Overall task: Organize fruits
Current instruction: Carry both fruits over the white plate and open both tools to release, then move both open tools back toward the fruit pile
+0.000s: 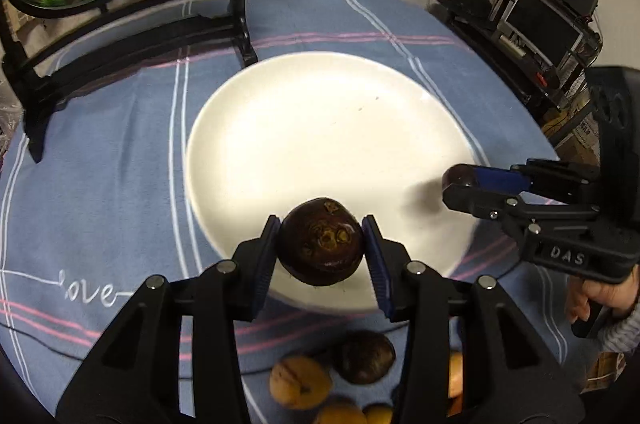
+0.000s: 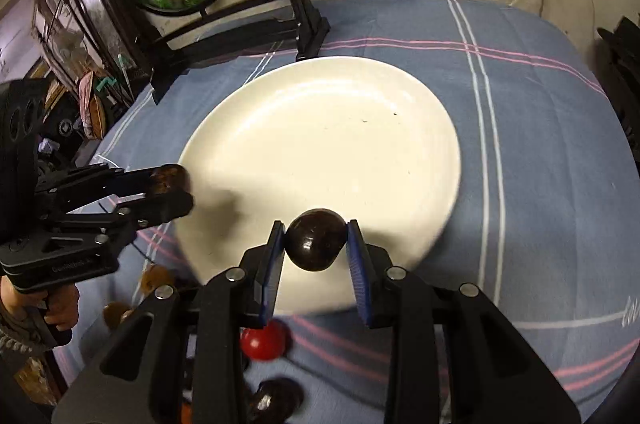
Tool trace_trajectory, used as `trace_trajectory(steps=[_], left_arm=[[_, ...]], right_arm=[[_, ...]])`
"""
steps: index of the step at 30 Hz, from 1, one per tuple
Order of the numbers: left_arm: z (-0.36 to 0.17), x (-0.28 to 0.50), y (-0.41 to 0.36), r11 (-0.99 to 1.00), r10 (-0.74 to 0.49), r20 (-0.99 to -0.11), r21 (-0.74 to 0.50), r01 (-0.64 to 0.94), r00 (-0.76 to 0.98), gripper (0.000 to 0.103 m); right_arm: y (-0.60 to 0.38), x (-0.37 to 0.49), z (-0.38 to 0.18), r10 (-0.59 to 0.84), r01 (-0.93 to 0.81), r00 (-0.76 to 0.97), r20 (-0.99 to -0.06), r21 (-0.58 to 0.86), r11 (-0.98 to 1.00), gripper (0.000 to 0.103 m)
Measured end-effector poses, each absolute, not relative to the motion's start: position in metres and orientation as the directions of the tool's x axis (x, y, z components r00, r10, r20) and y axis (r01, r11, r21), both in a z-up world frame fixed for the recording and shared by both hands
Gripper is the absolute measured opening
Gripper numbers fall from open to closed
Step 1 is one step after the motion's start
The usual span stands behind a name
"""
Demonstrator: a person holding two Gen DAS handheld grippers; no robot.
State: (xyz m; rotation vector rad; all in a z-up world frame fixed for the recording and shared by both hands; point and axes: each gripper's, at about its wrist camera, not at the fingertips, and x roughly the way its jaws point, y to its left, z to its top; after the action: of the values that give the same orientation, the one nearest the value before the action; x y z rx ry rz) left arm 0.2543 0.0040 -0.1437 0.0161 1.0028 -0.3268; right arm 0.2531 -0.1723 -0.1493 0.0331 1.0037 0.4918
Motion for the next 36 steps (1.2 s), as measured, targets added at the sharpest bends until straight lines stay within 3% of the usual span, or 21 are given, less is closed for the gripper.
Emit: trace_trajectory(steps=[2, 3, 4, 9, 11, 12, 14, 15, 16, 20, 24, 26, 30, 36], left_arm=[[-0.151, 0.26, 0.005, 0.952, -0.262, -0.834, -0.142, 0.27, 0.486, 0.045], [-0.152, 0.261, 0.005, 0.953, -0.263, -0.834, -0.145, 0.266, 0.485, 0.051], [-0.153, 0.262, 0.006, 0.954, -0.264, -0.832, -0.15, 0.261, 0.488, 0.053], [-0.139, 0.258, 0.015, 0.964, -0.245, -0.812, -0.145, 0.223, 0.531, 0.056], [-0.121, 0.246, 0.027, 0.965, -0.253, -0.786, -0.166, 0.202, 0.564, 0.058], [-0.112, 0.239, 0.033, 0.966, -0.253, -0.773, -0.173, 0.191, 0.582, 0.065], [-0.096, 0.217, 0.049, 0.972, -0.235, -0.752, -0.178, 0.153, 0.616, 0.069], [-0.092, 0.205, 0.055, 0.974, -0.228, -0.75, -0.179, 0.141, 0.622, 0.069], [-0.09, 0.19, 0.062, 0.978, -0.21, -0.753, -0.17, 0.124, 0.623, 0.069], [-0.095, 0.131, 0.076, 0.99, -0.137, -0.791, -0.13, 0.054, 0.597, 0.069], [-0.114, 0.079, 0.085, 0.991, -0.08, -0.841, -0.124, -0.047, 0.535, 0.069], [-0.121, 0.056, 0.083, 0.984, -0.067, -0.857, -0.14, -0.106, 0.512, 0.069], [-0.129, 0.025, 0.068, 0.973, -0.01, -0.872, -0.121, -0.195, 0.489, 0.069], [-0.133, -0.01, 0.05, 0.959, 0.024, -0.878, -0.115, -0.26, 0.478, 0.069]], right_arm=[[-0.167, 0.259, -0.153, 0.397, -0.395, 0.44, -0.805, 0.224, 0.891, 0.033], [-0.166, 0.26, -0.154, 0.386, -0.393, 0.445, -0.808, 0.211, 0.895, 0.042], [-0.164, 0.262, -0.155, 0.372, -0.389, 0.449, -0.812, 0.197, 0.9, 0.063], [-0.17, 0.256, -0.14, 0.359, -0.383, 0.515, -0.778, 0.166, 0.909, 0.067], [-0.187, 0.243, -0.107, 0.389, -0.359, 0.585, -0.711, 0.203, 0.911, 0.067], [-0.198, 0.233, -0.089, 0.416, -0.356, 0.621, -0.665, 0.233, 0.905, 0.068], [-0.219, 0.209, -0.058, 0.448, -0.357, 0.683, -0.577, 0.271, 0.894, 0.08], [-0.227, 0.197, -0.052, 0.439, -0.347, 0.698, -0.566, 0.269, 0.899, 0.09], [-0.231, 0.189, -0.05, 0.425, -0.334, 0.704, -0.568, 0.263, 0.905, 0.092], [-0.245, 0.132, -0.078, 0.41, -0.298, 0.659, -0.631, 0.282, 0.912, 0.092], [-0.25, 0.089, -0.124, 0.556, -0.269, 0.485, -0.675, 0.49, 0.83, 0.092], [-0.244, 0.082, -0.125, 0.54, -0.328, 0.437, -0.72, 0.432, 0.84, 0.092], [-0.248, 0.067, -0.109, 0.615, -0.451, 0.421, -0.667, 0.435, 0.78, 0.092], [-0.256, 0.056, -0.121, 0.64, -0.492, 0.326, -0.696, 0.453, 0.743, 0.092]])
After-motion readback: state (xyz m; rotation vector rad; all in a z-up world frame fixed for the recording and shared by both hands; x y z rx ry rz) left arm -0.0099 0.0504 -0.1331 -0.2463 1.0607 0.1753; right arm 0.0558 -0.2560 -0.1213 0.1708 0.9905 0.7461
